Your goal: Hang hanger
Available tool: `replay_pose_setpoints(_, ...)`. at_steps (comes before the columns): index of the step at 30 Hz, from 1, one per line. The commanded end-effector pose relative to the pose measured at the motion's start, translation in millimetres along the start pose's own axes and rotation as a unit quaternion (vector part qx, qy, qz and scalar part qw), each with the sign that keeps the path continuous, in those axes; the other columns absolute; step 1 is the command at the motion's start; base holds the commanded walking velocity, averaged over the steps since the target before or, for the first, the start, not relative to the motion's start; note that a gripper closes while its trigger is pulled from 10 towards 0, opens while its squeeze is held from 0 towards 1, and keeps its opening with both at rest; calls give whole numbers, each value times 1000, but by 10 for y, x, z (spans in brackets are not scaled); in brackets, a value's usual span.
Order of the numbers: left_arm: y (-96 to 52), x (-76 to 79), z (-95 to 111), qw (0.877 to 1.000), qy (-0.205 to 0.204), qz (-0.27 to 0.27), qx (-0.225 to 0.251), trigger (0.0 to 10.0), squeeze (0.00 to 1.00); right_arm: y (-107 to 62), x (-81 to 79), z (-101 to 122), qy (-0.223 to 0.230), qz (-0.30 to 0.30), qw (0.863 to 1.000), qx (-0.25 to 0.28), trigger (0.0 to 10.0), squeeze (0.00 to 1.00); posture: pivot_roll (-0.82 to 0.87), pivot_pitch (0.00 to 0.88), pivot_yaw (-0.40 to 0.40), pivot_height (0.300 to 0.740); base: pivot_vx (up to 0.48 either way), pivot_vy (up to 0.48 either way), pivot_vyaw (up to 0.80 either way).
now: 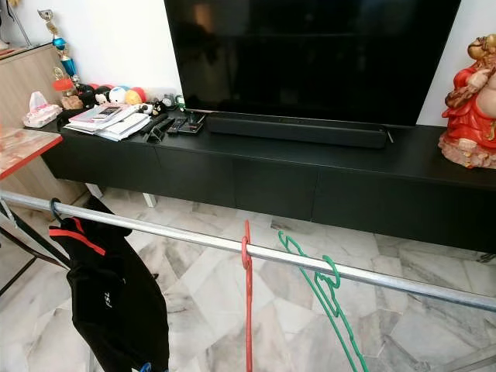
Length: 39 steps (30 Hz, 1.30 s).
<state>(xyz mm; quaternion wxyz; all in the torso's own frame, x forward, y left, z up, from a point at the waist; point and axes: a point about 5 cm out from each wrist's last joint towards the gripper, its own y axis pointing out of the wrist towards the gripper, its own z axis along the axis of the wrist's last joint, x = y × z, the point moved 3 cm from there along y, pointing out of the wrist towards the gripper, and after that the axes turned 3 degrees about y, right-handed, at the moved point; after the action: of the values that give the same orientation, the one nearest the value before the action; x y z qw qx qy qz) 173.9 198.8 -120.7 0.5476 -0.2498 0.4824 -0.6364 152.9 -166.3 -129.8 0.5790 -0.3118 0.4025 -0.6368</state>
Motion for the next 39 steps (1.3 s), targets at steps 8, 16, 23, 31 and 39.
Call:
replay_pose_setpoints(8, -7, -37, -61, 1000, 1, 3, -8, 10000, 0, 4, -14, -9, 16, -2, 1000, -2, 10000, 0, -62, 0, 73, 740, 0, 0, 0)
replay_pose_setpoints(16, -8, -22, -73, 1000, -5, 0, -9, 10000, 0, -9, -23, -65, 8, 8, 1000, -4, 10000, 0, -56, 0, 66, 740, 0, 330, 0)
replay_pose_setpoints(23, -7, -18, -60, 1000, -9, 0, -8, 10000, 0, -10, -11, -77, 4, 9, 1000, -9, 10000, 0, -49, 6, 62, 740, 0, 480, 0)
replay_pose_setpoints(31, -5, -13, -46, 1000, -10, -1, -6, 10000, 0, -6, -9, -61, 6, 10, 1000, -9, 10000, 0, -45, 7, 61, 740, 0, 480, 0)
replay_pose_setpoints(39, -4, -4, -39, 1000, -12, -3, -5, 10000, 0, -6, -6, -59, 3, 14, 1000, -11, 10000, 0, -43, 7, 58, 740, 0, 480, 0)
